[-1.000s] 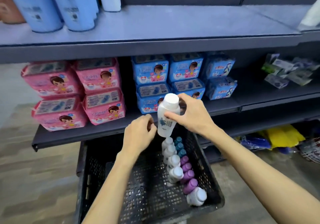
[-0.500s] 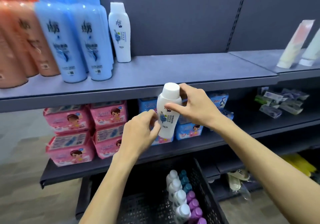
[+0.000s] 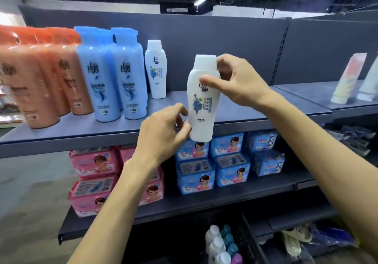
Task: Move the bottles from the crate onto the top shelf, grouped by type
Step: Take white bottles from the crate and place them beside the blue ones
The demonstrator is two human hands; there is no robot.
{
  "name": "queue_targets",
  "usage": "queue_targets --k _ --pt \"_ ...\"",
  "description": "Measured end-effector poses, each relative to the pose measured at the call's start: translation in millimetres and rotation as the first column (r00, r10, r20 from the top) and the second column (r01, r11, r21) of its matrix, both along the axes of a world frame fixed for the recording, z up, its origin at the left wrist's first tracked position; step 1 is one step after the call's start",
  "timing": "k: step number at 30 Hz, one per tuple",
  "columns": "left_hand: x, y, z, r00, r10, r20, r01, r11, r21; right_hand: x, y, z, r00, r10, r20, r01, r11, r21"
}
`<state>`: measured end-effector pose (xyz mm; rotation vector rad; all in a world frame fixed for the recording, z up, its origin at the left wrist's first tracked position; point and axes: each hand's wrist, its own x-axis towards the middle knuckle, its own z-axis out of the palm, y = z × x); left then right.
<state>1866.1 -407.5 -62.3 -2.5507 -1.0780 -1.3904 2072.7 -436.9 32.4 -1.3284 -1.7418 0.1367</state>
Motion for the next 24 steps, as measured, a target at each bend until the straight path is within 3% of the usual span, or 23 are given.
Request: queue_targets --k 10,16,20,24 --pt "-6 20 29 0.997 0.068 -0.032 -0.068 0.998 0.012 -21 43 25 0.999 -0.01 0.052 0.01 1.0 0.005" --pt "-14 25 24 0.992 0.11 -0.056 -0.111 0.994 -0.009 -26 58 21 1.0 0.02 -0.001 -0.02 1.0 -0.018" --pt "-17 27 22 0.989 0.131 -0.063 -0.132 0.991 -0.008 -21 55 16 0.999 0.05 -0.009 -0.05 0.995 -0.085" --pt "-17 28 21 0.988 0.134 -0.072 -0.135 0.991 -0.01 -19 51 -6 0.996 0.0 0.087 0.014 0.987 -0.161"
